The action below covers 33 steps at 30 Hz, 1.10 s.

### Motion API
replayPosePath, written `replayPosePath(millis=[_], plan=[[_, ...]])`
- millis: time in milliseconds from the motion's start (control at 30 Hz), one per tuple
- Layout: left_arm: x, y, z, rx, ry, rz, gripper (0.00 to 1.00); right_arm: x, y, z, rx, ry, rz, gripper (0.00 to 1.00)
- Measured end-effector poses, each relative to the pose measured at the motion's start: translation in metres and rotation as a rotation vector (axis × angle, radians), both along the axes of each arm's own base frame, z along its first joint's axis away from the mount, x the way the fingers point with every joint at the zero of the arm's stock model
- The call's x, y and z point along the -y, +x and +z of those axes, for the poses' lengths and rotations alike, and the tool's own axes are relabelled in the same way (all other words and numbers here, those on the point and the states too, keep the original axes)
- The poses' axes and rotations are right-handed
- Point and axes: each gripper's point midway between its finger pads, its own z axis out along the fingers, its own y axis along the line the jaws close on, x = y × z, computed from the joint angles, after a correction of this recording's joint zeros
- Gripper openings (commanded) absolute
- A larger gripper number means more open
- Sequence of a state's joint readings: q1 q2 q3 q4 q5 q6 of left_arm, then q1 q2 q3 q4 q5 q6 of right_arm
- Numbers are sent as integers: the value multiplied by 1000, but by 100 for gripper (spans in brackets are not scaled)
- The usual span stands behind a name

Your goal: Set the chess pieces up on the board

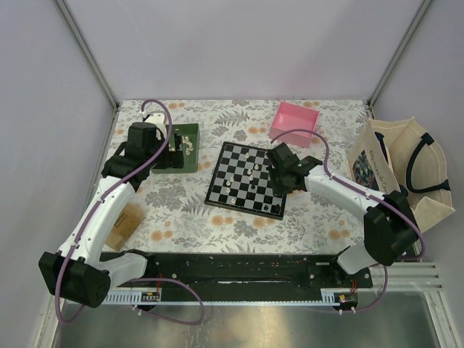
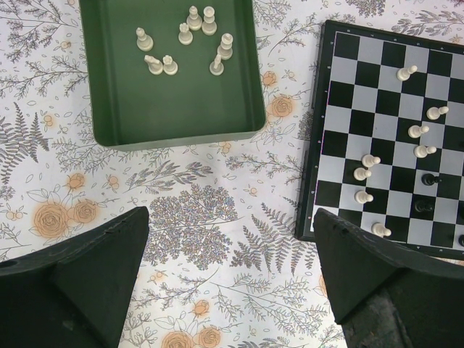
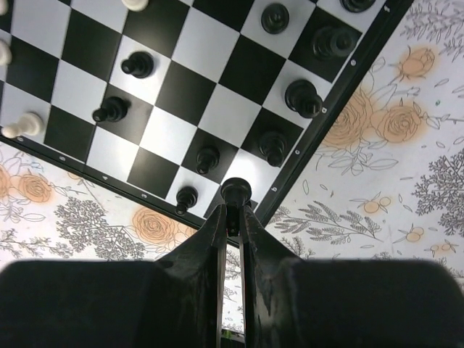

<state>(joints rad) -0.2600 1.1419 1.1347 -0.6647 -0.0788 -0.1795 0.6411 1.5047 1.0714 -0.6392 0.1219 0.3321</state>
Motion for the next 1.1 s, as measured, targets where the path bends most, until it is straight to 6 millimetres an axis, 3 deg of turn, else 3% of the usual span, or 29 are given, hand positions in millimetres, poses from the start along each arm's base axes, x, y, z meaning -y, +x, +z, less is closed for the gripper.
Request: replayPosePath(millis=[433, 1100], plan=[[0, 0, 0, 0, 0, -1, 99, 16, -2, -11, -36, -14, -51, 0], [1, 0, -2, -8, 0, -3, 99, 12, -4, -29, -73, 3, -56, 0]])
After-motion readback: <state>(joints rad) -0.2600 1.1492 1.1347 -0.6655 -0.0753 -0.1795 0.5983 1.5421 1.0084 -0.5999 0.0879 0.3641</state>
